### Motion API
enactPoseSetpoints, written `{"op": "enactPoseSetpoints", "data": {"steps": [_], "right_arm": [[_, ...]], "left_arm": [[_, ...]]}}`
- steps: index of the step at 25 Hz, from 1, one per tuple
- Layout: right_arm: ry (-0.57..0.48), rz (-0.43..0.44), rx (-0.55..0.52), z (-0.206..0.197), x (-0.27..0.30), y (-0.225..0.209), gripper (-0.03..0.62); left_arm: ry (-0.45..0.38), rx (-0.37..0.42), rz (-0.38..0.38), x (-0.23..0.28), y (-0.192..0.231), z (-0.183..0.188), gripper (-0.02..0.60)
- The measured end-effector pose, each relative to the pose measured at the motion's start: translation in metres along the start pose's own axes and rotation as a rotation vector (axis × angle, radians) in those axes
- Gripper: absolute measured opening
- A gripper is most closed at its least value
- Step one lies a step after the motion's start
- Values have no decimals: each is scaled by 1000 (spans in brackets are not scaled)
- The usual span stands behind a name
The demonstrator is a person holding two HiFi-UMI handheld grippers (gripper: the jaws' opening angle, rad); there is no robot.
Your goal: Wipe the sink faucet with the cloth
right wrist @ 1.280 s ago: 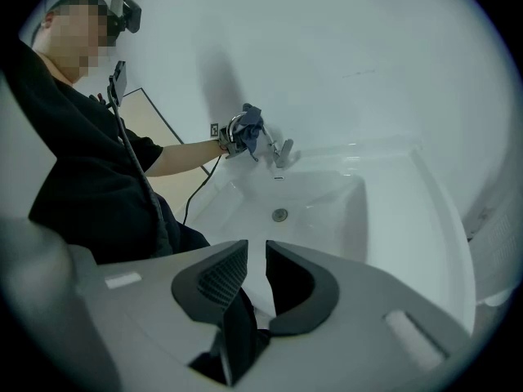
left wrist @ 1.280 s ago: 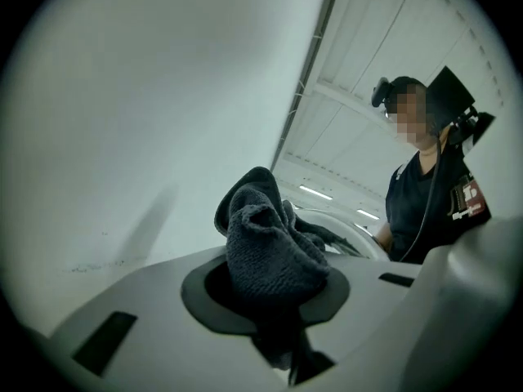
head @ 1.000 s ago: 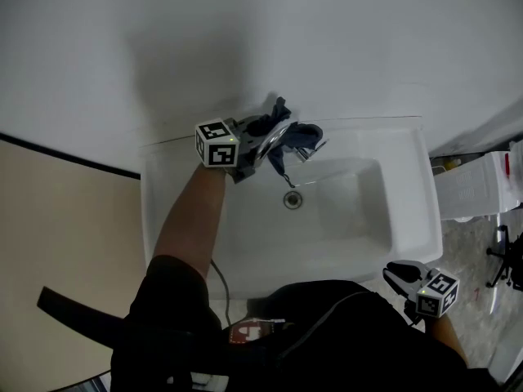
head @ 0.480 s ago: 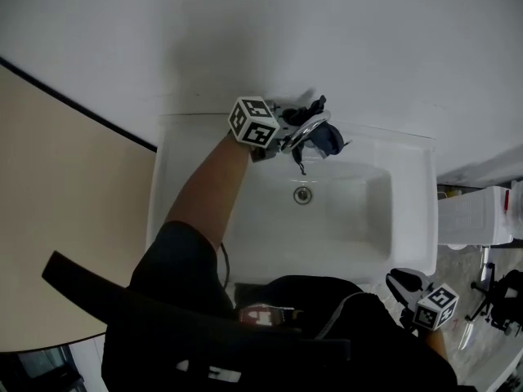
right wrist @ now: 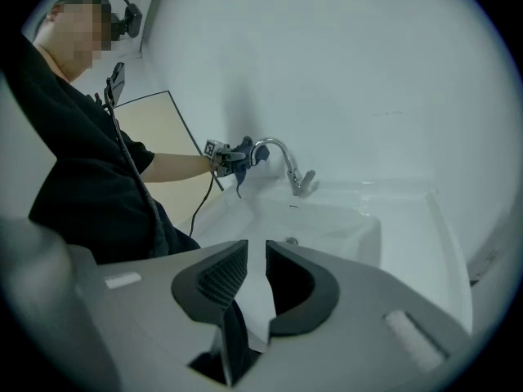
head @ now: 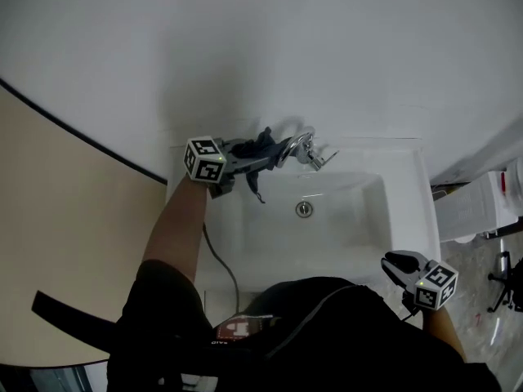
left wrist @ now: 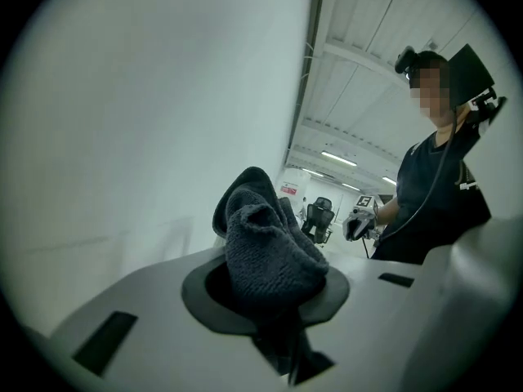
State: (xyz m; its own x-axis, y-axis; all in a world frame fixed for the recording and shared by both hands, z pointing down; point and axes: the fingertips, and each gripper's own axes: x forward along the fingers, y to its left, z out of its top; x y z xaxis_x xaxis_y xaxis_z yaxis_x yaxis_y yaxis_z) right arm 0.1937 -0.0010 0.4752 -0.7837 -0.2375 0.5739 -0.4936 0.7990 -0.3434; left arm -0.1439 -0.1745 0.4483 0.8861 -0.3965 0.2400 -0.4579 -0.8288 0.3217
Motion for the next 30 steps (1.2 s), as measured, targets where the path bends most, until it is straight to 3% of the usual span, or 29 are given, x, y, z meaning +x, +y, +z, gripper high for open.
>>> {"op": "enactPoseSetpoints", "data": {"steps": [6,12,16,19,23,30], "right_arm": [[-135,55,-79,56,26,1,63],[-294,84,-102,120,40,3,60],[-416,72,2,145,47,-14,3],[-451,58,79,141,63,-26,1],[-466,57,133,133,60,-35,0],[-477,17,154,128,36,-51,0]], "left_arm": [[-209,-78,120,-66,-99,-28,74],[-417,-208,407,-94,-172,-45,74],[-450,-261,605,-114,-186,-59,74],[-438,-274,705,-125,-187,-78,74],[-426,-289,752,-125,-187,-90,74],[-420,-251,700,-117,-187,-69,75]]}}
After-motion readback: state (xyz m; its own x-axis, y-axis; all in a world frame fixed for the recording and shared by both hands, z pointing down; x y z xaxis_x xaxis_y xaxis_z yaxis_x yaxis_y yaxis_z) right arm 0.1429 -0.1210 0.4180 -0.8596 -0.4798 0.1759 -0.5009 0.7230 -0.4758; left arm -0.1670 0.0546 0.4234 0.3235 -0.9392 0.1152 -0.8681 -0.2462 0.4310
